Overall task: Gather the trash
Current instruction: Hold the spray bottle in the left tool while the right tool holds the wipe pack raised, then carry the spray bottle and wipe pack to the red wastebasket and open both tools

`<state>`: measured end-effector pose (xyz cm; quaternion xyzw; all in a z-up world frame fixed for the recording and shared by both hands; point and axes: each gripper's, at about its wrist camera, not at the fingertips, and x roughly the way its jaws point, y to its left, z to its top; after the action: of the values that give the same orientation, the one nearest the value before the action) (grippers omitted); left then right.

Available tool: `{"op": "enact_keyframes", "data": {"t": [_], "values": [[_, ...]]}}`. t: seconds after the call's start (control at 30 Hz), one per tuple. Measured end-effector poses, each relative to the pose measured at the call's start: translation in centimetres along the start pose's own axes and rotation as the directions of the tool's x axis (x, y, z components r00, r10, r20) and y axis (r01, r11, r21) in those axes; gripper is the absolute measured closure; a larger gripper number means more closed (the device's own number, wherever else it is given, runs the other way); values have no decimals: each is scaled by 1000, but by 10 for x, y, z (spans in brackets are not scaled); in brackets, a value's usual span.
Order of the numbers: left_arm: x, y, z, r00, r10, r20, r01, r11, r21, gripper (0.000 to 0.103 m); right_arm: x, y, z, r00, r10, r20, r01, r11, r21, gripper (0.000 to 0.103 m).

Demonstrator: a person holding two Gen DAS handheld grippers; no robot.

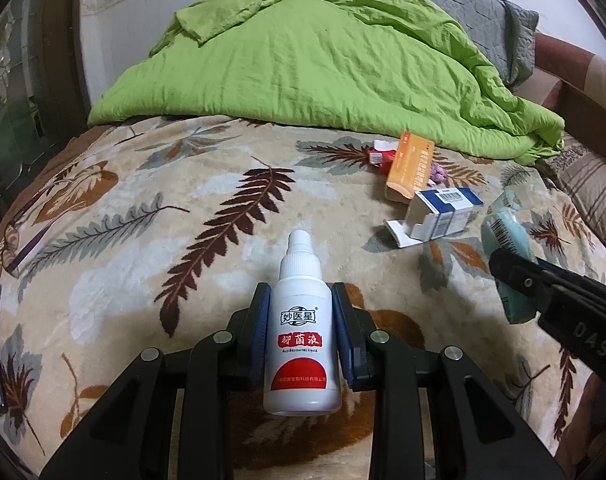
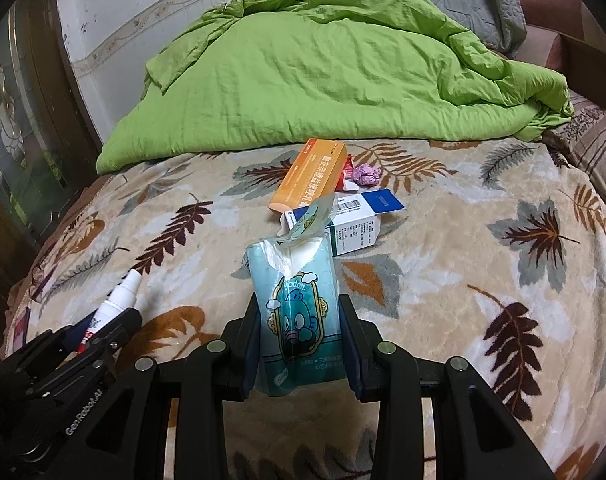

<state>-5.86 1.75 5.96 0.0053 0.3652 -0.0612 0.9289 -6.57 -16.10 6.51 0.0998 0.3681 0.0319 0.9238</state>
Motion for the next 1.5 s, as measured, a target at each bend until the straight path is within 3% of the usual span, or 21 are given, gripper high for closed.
{"op": "enact_keyframes", "data": {"t": [0.47, 1.03, 1.5], "values": [[-32, -37, 4, 996, -90, 24, 88, 993, 73, 74, -71, -29, -5, 999, 26, 48, -29, 997, 65, 65], [-67, -76, -6, 987, -162, 17, 158, 978, 138, 74, -114, -56, -26, 998, 45, 49, -51, 989, 139, 65], [-80, -97, -10, 980, -201, 6, 196, 963, 184, 74, -156, -93, -41, 998, 13, 67, -27, 978, 209, 65]]}}
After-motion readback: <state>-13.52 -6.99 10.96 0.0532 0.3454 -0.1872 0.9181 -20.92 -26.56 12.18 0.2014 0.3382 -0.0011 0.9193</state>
